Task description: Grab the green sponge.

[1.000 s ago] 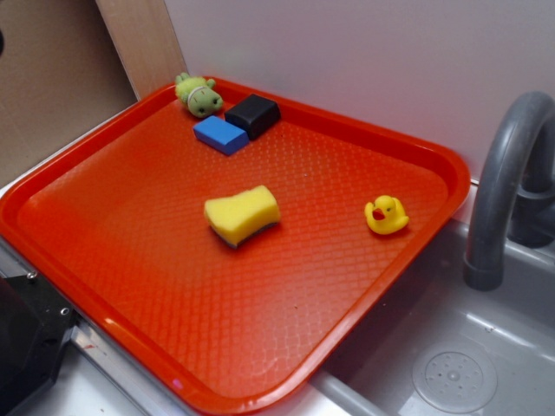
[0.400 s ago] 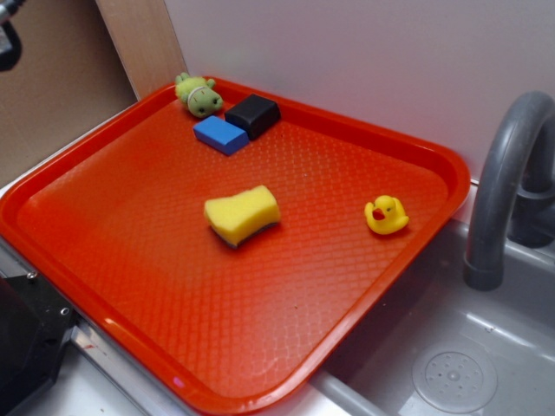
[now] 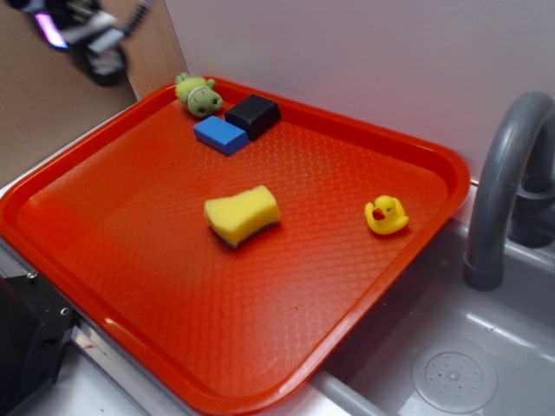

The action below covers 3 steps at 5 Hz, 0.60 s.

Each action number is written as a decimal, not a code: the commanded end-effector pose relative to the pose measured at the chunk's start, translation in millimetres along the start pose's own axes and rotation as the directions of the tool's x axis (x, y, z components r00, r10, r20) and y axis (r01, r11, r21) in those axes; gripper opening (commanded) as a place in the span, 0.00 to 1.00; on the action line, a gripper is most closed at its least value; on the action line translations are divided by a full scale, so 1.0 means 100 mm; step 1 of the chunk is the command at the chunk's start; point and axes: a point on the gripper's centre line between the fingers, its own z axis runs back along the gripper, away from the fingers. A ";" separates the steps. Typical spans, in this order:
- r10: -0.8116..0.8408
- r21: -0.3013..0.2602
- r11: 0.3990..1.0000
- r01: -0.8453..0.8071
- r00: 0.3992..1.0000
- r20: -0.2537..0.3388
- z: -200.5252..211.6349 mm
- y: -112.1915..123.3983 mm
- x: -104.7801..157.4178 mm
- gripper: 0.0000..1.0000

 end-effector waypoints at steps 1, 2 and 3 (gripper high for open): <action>-0.172 0.014 0.985 0.171 0.984 0.047 -0.23 -0.17 0.25 1.00; -0.137 0.032 0.990 0.136 0.990 0.026 -0.64 -0.18 0.31 1.00; -0.078 0.056 0.995 0.078 0.997 0.005 -1.02 -0.15 0.37 1.00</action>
